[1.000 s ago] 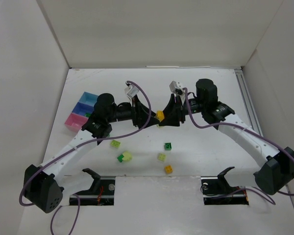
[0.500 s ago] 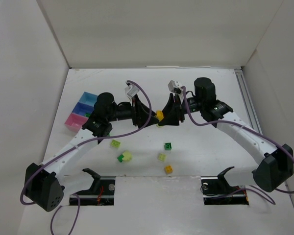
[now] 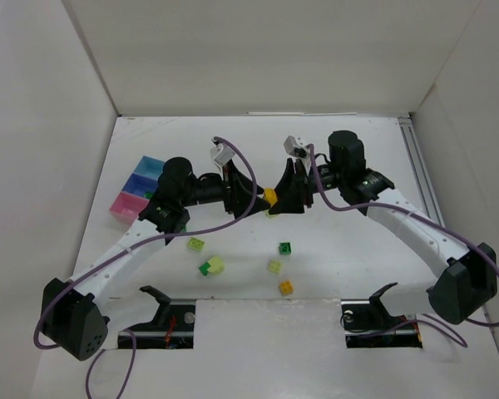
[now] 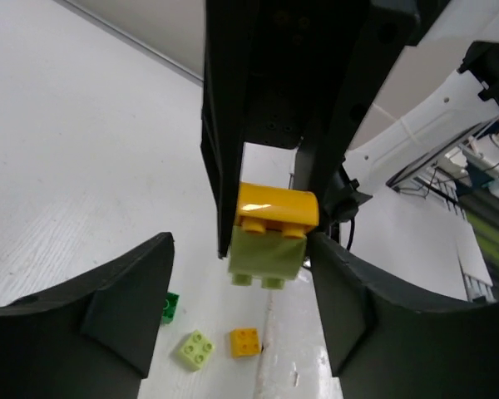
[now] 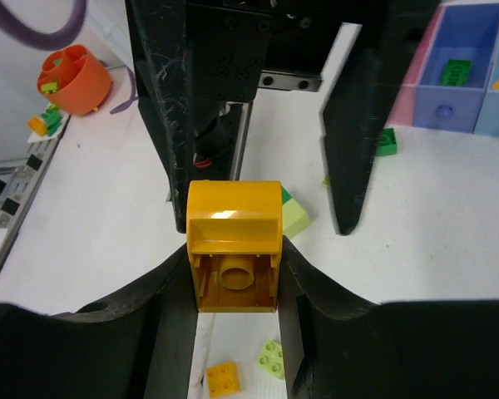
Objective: Sort the legos into containers by color
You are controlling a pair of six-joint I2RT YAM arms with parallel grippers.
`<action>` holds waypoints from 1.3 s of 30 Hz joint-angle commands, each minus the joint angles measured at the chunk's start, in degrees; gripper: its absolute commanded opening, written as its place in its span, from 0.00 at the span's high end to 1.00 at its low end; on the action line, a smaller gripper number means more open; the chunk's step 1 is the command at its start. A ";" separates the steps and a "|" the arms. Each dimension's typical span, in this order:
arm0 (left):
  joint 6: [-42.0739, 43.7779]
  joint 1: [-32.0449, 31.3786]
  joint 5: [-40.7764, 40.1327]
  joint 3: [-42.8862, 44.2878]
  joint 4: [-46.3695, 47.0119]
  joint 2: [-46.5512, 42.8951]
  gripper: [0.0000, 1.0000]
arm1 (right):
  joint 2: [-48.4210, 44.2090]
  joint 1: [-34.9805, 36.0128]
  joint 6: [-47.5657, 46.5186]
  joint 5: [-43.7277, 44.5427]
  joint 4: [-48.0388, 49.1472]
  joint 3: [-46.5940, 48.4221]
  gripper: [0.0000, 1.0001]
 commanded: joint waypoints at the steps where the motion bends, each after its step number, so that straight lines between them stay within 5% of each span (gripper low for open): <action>1: 0.76 0.70 -1.08 -0.32 2.50 -1.30 0.35 | -0.38 1.01 -0.26 -4.57 1.58 2.86 1.00; 5: 1.29 0.70 -1.08 -0.86 3.11 -2.62 0.26 | -0.38 0.48 0.26 -5.35 1.58 3.47 1.00; 9: 1.29 0.70 -1.08 -0.86 3.64 -3.15 0.46 | -0.38 0.48 0.79 -5.36 1.58 4.00 1.00; 28: 1.29 0.18 -0.37 -0.86 3.64 -1.57 0.50 | 1.91 0.48 1.85 -3.60 1.58 7.52 1.00; 32: 1.29 0.18 -0.37 -0.86 3.64 -1.57 0.68 | 2.44 0.48 1.85 -4.13 1.58 7.52 1.00; 35: 1.29 0.18 -0.37 -0.86 3.64 -2.18 0.96 | 2.96 0.48 1.85 -3.51 1.58 7.52 1.00; 39: 1.29 0.18 -2.74 -0.86 3.03 -3.32 1.00 | 2.96 0.48 1.85 -2.90 1.58 7.52 1.00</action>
